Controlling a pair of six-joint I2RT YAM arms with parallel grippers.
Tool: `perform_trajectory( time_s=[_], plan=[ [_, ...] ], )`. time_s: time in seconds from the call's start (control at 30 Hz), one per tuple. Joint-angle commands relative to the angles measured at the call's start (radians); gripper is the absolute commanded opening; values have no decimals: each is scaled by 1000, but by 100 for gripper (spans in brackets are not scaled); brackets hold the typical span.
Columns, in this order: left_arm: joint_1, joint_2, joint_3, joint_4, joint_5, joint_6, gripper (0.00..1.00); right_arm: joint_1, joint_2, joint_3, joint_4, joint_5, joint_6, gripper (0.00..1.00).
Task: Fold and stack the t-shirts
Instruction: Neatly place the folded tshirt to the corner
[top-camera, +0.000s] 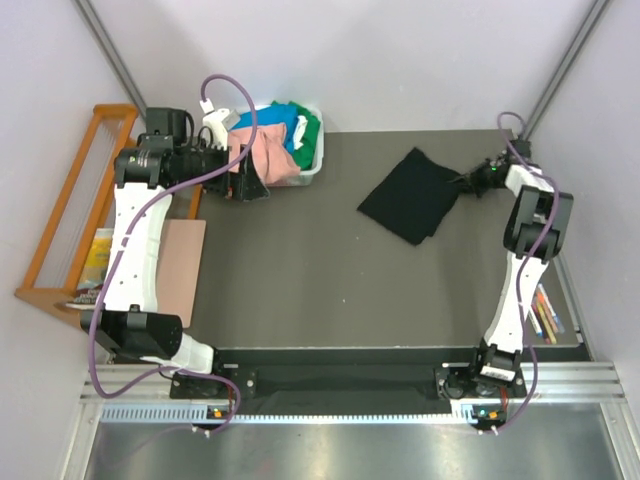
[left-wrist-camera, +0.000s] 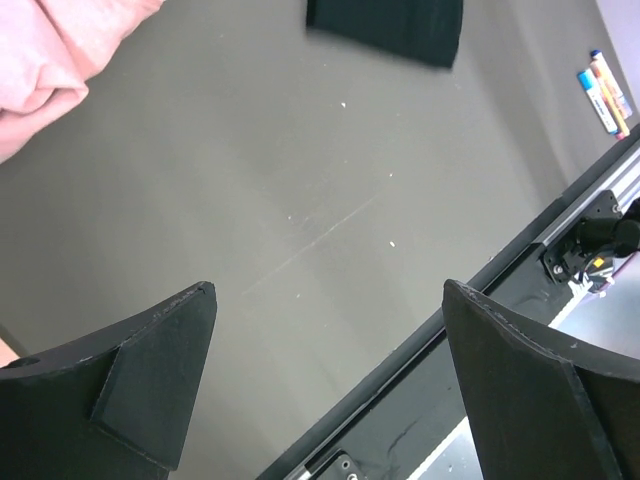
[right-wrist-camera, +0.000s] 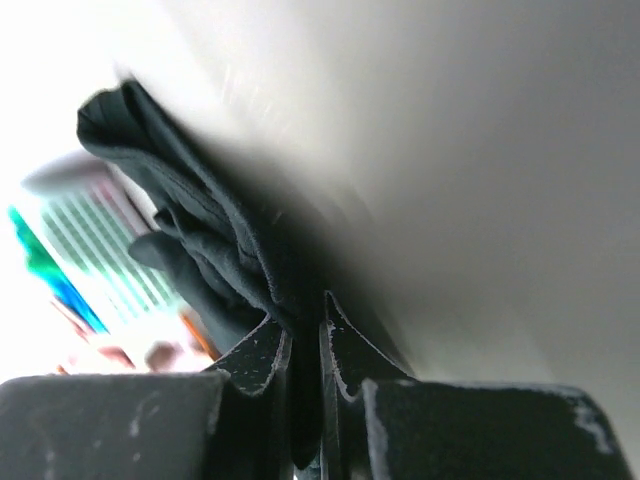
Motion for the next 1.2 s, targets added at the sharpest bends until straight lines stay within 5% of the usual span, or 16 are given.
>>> perform_trajectory(
  time_s=[0.0,0.13,0.33,0.43,0.47,0.57,1.0,1.07,1.17],
  plan=[
    [5,-36,-28,-1,-7,18,99,-111,-89,-8,97,202,114,0],
    [5,-25,-37,12,8,11,99,-197,-263,-253,238,374,170,0],
    [5,-34,-48,19,29,0,99,-253,-350,-352,241,414,154,0],
    [5,-48,-57,15,34,3,99,-234,-228,-219,103,283,108,37],
    [5,-52,-60,15,34,3,99,-227,-175,-185,53,269,91,64],
    [5,-74,-68,6,31,11,99,-193,-189,-136,-40,316,23,99],
    [5,-131,-124,35,42,5,99,14,-638,-102,-296,952,-147,100],
    [5,-132,-132,45,45,0,99,39,-712,-172,-255,918,-161,100],
    [5,-138,-147,56,39,-3,99,54,-711,-287,-167,673,-167,100]
  ],
)
